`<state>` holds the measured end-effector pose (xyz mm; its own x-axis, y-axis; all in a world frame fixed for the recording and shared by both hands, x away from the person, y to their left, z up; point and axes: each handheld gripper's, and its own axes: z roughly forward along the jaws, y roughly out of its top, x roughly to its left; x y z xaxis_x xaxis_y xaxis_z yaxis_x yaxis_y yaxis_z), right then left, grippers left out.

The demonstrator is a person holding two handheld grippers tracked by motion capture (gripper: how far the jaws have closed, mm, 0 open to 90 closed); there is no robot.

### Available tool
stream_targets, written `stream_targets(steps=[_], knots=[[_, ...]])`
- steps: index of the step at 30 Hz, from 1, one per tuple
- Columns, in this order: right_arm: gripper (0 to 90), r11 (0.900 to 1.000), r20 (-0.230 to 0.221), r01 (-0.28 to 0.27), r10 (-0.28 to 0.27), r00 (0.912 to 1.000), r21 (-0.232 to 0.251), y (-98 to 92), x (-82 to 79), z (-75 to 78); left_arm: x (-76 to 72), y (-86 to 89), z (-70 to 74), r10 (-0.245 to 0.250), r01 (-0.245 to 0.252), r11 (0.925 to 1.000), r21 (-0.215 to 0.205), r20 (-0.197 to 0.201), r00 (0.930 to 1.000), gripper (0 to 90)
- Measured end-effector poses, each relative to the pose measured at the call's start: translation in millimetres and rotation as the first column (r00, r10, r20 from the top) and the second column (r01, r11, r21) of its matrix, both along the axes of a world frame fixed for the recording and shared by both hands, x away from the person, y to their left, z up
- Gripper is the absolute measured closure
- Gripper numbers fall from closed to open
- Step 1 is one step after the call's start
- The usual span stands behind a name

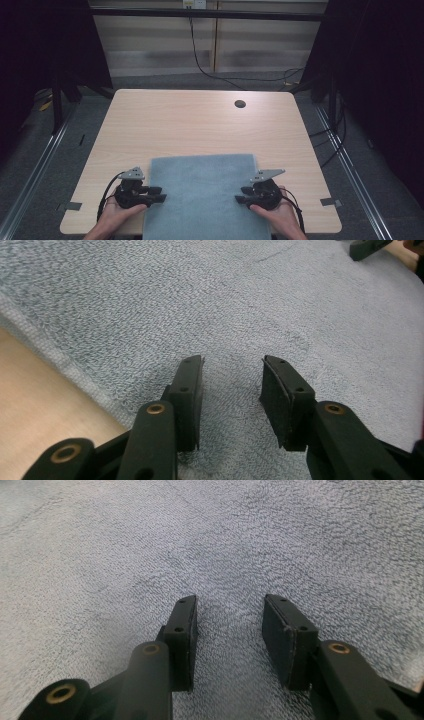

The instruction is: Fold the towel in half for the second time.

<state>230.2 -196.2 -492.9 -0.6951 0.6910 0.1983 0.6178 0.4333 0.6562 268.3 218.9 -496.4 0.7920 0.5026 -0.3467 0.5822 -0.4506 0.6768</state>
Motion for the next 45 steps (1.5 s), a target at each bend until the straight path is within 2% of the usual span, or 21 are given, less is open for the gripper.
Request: stream_targets(steps=[3, 5, 7, 9, 13, 15, 17, 18, 20, 23, 25, 27, 28, 31, 32, 35, 38, 39, 41, 43, 45], knots=[[57.6, 1.0, -0.014, -0.016, 0.016, 0.9998, -0.001, -0.3, -5.4, 1.6, -2.8, 0.1, 3.6, -0.016, 0.016, 0.9999, -0.004, 0.01, 0.9998, 57.3], [57.7, 1.0, -0.019, -0.02, 0.02, 0.9996, 0.015, -1.7, -4.6, 3.8, 2.1, 0.5, 7.2, -0.018, 0.018, 0.9997, -0.016, 0.001, 0.9998, 55.1], [57.0, 1.0, 0.003, -0.015, 0.015, 0.9999, 0.026, -5.3, 0.2, 8.3, 9.5, 2.5, 13.4, 0.005, -0.004, 0.9999, -0.011, 0.032, 0.9995, 54.1], [56.1, 0.999, 0.022, 0.015, -0.016, 0.9996, 0.05, -11.6, 8.8, 14.2, 19.0, 5.8, 21.9, 0.03, -0.028, 0.9989, -0.039, 0.056, 0.998, 52.7], [53.6, 0.995, 0.07, 0.08, -0.084, 0.994, 0.056, -23.7, 30.4, 24.4, 38.3, 14.3, 35.5, 0.067, -0.06, 0.995, -0.08, 0.091, 0.9936, 51.6], [50.7, 0.992, 0.092, 0.108, -0.113, 0.9893, 0.062, -29.9, 44.4, 26.4, 48.2, 18.3, 38.7, 0.107, -0.097, 0.9914, -0.088, 0.115, 0.9876, 50.7], [47.4, 0.991, 0.1, 0.132, -0.135, 0.9858, 0.033, -33.4, 59.2, 27.1, 60.5, 22.1, 39.5, 0.127, -0.117, 0.9901, -0.078, 0.131, 0.9833, 49.5], [46.2, 0.99, 0.112, 0.136, -0.138, 0.9842, 0.021, -35.0, 67.1, 26.8, 66.8, 23.5, 38.6, 0.145, -0.136, 0.9882, -0.071, 0.14, 0.9796, 49.0], [41.3, 0.987, 0.1, 0.158, -0.159, 0.9822, 0.018, -38.4, 83.4, 24.9, 80.5, 25.8, 33.1, 0.174, -0.165, 0.9829, -0.082, 0.117, 0.9778, 46.9], [38.1, 0.987, 0.09, 0.161, -0.158, 0.9833, -0.023, -38.1, 103.3, 21.8, 93.2, 21.5, 26.0, 0.173, -0.167, 0.9842, -0.06, 0.126, 0.9768, 42.4], [36.9, 0.988, 0.076, 0.153, -0.152, 0.9855, -0.01, -39.3, 115.3, 16.7, 100.1, 20.2, 16.8, 0.19, -0.185, 0.981, -0.059, 0.104, 0.9763, 39.1], [36.5, 0.987, 0.067, 0.158, -0.158, 0.9851, 0.003, -40.0, 123.2, 10.6, 104.8, 19.2, 8.5, 0.196, -0.196, 0.9806, -0.016, 0.1, 0.9755, 36.8], [36.8, 0.988, 0.051, 0.151, -0.152, 0.9871, 0.017, -40.4, 126.0, 6.7, 105.8, 18.6, 5.7, 0.193, -0.193, 0.9812, -0.007, 0.095, 0.9767, 36.0], [39.0, 0.992, 0.018, 0.13, -0.13, 0.9914, 0.003, -38.2, 127.8, -4.0, 106.6, 16.5, 1.8, 0.174, -0.174, 0.9847, 0.002, 0.09, 0.9807, 35.0], [42.1, 0.993, 0.01, 0.121, -0.121, 0.9926, -0.011, -37.1, 127.2, -6.4, 106.6, 15.2, 0.1, 0.156, -0.157, 0.9876, 0.005, 0.084, 0.9841, 37.2], [58.1, 0.996, 0.003, 0.092, -0.092, 0.9957, 0.007, -35.8, 123.2, -6.0, 103.8, 11.4, -6.1, 0.119, -0.123, 0.9915, 0.043, 0.075, 0.99, 47.8], [76.1, 0.997, 0.005, 0.08, -0.08, 0.9968, -0.002, -32.8, 115.8, -3.4, 100.5, 11.9, -5.9, 0.1, -0.101, 0.9942, 0.035, 0.043, 0.9941, 63.5], [80.6, 0.997, 0.004, 0.078, -0.078, 0.9969, 0.007, -33.6, 114.2, -2.1, 99.1, 12.0, -5.6, 0.093, -0.094, 0.9952, 0.028, 0.049, 0.9945, 69.6], [84.2, 0.996, -0.009, 0.081, -0.081, 0.9967, 0.048, -37.5, 113.5, 0.6, 98.0, 12.1, -3.8, 0.081, -0.082, 0.9966, 0.006, 0.049, 0.9955, 80.2], [85.2, 0.992, -0.014, 0.093, -0.092, 0.9956, 0.085, -41.2, 113.8, 4.7, 100.0, 13.6, 1.1, 0.093, -0.091, 0.995, -0.042, 0.045, 0.9946, 84.0], [85.7, 0.991, -0.003, 0.095, -0.095, 0.9954, 0.095, -43.4, 114.9, 11.1, 104.3, 15.7, 8.7, 0.128, -0.123, 0.9873, -0.101, 0.053, 0.9903, 84.6]])
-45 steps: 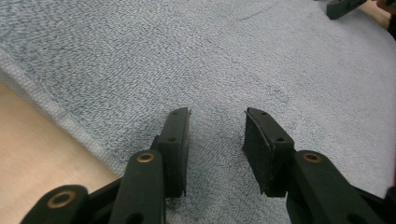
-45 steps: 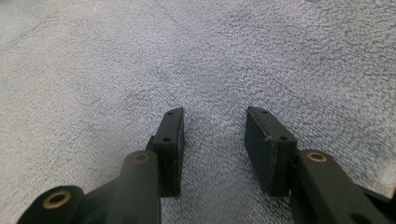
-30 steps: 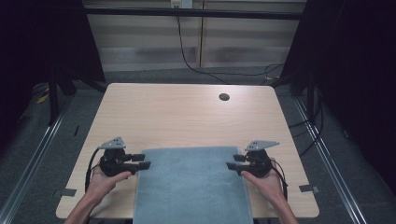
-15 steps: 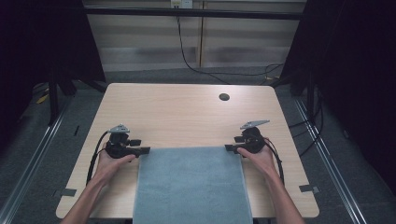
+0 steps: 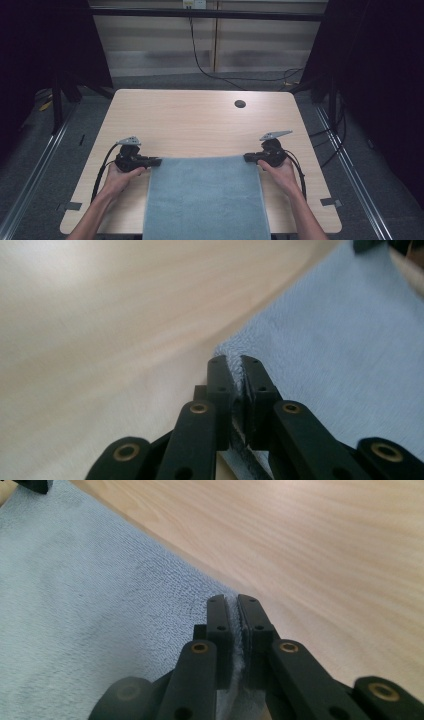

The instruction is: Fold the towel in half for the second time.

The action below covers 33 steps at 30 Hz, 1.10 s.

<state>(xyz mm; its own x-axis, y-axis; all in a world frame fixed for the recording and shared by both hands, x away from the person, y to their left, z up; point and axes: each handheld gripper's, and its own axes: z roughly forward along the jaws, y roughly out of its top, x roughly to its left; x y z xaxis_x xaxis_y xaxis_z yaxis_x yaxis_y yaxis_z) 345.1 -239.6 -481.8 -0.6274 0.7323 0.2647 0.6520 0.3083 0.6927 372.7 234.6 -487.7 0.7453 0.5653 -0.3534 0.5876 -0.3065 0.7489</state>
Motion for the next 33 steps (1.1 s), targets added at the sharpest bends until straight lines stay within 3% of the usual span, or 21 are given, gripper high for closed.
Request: stream_targets(steps=[1, 6, 8, 12, 17, 19, 21, 25, 27, 29, 33], knots=[[85.9, 1.0, 0.009, 0.006, -0.006, 0.9999, -0.001, -0.7, 1.0, 4.6, 3.5, -0.2, 4.3, 0.01, -0.01, 0.9995, -0.029, 0.003, 0.9999, 84.8], [86.0, 0.999, 0.075, 0.042, -0.043, 0.9963, 0.015, -6.1, 15.2, 31.5, 24.8, -5.5, 32.0, 0.03, -0.027, 0.9976, -0.065, 0.056, 0.998, 85.2], [86.1, 0.998, 0.097, 0.044, -0.048, 0.9941, 0.045, -8.9, 20.3, 43.6, 32.2, -5.6, 47.6, 0.04, -0.033, 0.9952, -0.093, 0.073, 0.9965, 85.2], [86.3, 0.994, 0.146, 0.072, -0.084, 0.9857, 0.083, -14.1, 31.9, 69.6, 44.1, -11.3, 79.6, 0.055, -0.049, 0.9978, -0.045, 0.142, 0.9883, 85.3], [86.5, 0.988, 0.219, 0.094, -0.119, 0.9685, 0.122, -16.3, 44.0, 104.2, 52.0, -15.6, 110.0, 0.076, -0.071, 0.9969, -0.034, 0.223, 0.9719, 85.5], [86.5, 0.988, 0.235, 0.093, -0.12, 0.9645, 0.123, -16.6, 46.0, 113.4, 50.8, -17.2, 111.7, 0.069, -0.064, 0.9975, -0.029, 0.24, 0.9684, 85.5], [86.5, 0.988, 0.235, 0.095, -0.122, 0.9644, 0.122, -15.6, 44.8, 115.3, 48.6, -16.6, 107.4, 0.062, -0.055, 0.9978, -0.038, 0.237, 0.9696, 85.5], [86.5, 0.993, 0.226, 0.067, -0.088, 0.9701, 0.1, -13.2, 36.8, 103.6, 44.2, -10.5, 96.1, 0.065, -0.057, 0.9975, -0.041, 0.231, 0.9709, 85.5], [86.5, 0.991, 0.217, 0.064, -0.088, 0.9721, 0.117, -16.8, 32.7, 97.3, 40.8, -7.0, 93.2, 0.059, -0.048, 0.9975, -0.052, 0.226, 0.9724, 85.5], [86.4, 0.988, 0.217, 0.053, -0.083, 0.9727, 0.142, -19.3, 25.1, 93.9, 31.6, -4.8, 93.1, 0.045, -0.031, 0.9977, -0.061, 0.245, 0.9685, 85.3], [86.3, 0.99, 0.233, 0.029, -0.061, 0.9707, 0.139, -20.2, 4.3, 89.9, 8.7, -3.3, 93.9, 0.012, 0.005, 0.9981, -0.062, 0.27, 0.9627, 85.4]])
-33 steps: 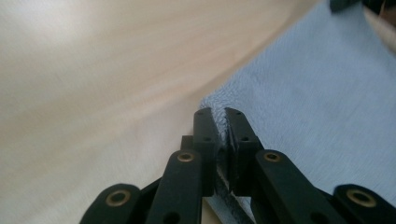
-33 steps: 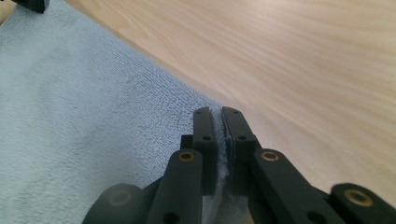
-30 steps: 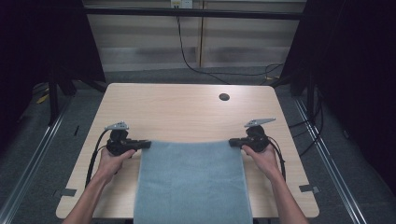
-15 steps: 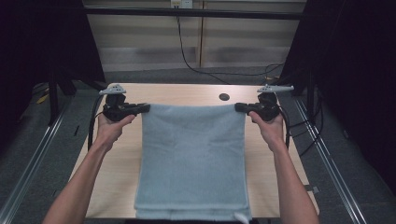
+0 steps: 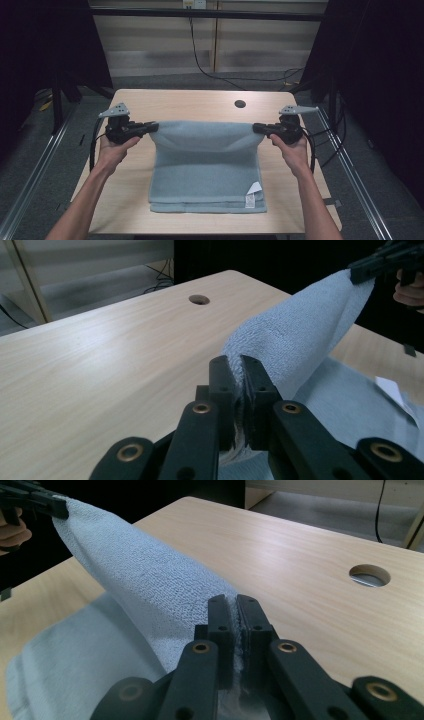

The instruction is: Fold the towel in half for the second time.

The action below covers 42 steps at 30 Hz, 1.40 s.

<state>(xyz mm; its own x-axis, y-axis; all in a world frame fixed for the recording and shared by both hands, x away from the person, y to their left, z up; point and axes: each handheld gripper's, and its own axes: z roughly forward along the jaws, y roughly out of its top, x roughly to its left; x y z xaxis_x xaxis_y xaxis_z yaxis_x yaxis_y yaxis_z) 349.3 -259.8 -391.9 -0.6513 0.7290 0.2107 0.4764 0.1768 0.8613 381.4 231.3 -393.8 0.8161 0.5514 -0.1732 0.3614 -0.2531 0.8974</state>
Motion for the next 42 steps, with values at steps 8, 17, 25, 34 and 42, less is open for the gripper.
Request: stream_targets(steps=[8, 17, 25, 34, 42], knots=[[86.1, 0.999, 0.015, -0.037, 0.037, 0.9992, 0.006, 1.9, -37.8, -7.2, -32.9, 6.8, -23.0, -0.008, 0.008, 0.9999, -0.01, -0.057, 0.9983, 85.2], [84.0, 0.997, 0.013, -0.067, 0.067, 0.9976, -0.036, 7.2, -85.3, -25.2, -77.8, 11.6, -53.4, -0.035, 0.038, 0.9989, 0.027, -0.116, 0.9926, 82.7], [73.4, 0.994, -0.097, -0.081, 0.074, 0.9926, -0.072, 8.2, -121.1, -69.6, -108.5, 10.1, -80.5, -0.071, 0.085, 0.9946, 0.059, -0.213, 0.9745, 82.2], [54.4, 1.0, -0.045, 0.001, 0.0, 0.999, 0.02, -0.7, -131.5, -66.3, -110.3, 30.6, -75.9, 0.059, -0.057, 0.9983, 0.013, -0.181, 0.9818, 53.7], [43.0, 0.987, -0.018, 0.144, -0.143, 0.9896, 0.069, -24.4, -136.0, -66.2, -103.5, 50.7, -86.0, 0.167, -0.161, 0.9859, 0.046, -0.19, 0.9675, 33.2]])
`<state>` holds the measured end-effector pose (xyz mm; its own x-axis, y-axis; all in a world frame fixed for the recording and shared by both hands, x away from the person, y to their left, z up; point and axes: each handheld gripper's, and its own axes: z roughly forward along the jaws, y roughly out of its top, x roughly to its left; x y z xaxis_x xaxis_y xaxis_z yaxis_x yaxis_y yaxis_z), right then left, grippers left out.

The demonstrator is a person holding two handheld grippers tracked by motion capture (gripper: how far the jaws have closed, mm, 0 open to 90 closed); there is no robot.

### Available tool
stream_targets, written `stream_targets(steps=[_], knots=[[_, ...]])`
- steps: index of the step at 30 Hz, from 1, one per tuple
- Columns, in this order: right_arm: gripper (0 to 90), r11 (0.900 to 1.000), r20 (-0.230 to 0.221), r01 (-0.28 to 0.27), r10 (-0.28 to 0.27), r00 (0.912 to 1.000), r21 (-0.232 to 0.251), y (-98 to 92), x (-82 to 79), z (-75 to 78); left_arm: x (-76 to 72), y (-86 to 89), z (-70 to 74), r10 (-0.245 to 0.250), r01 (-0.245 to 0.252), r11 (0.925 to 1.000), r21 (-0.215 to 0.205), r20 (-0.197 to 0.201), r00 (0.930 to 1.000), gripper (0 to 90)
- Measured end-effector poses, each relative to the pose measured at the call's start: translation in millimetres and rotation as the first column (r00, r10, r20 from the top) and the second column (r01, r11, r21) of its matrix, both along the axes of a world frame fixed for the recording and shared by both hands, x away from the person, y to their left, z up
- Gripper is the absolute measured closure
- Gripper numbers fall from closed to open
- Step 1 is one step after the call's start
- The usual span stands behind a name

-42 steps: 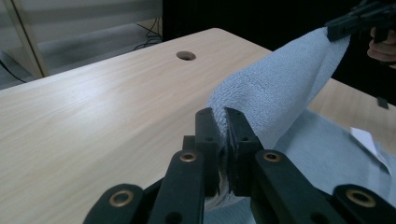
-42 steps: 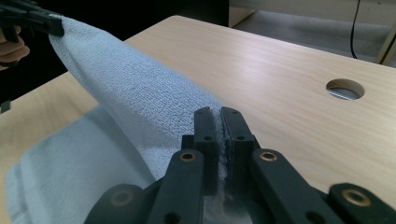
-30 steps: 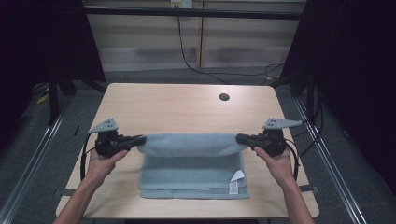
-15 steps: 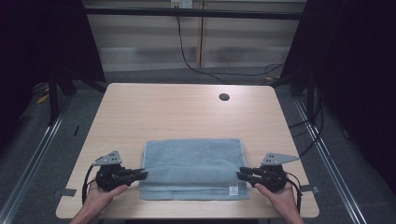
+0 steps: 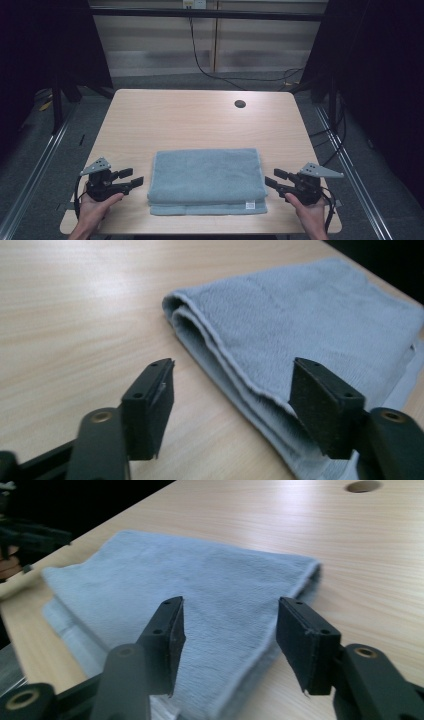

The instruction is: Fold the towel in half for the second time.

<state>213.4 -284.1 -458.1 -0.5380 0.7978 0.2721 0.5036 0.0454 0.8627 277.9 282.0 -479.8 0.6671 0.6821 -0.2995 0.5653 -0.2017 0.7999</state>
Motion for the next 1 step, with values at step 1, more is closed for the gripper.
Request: stream_targets(steps=[1], knots=[[42.0, 1.0, -0.007, 0.01, -0.01, 0.9999, 0.004, -2.6, -0.6, -0.7, -1.0, -0.8, -1.6, 0.003, -0.003, 1.0, 0.009, -0.003, 1.0, 32.0]])
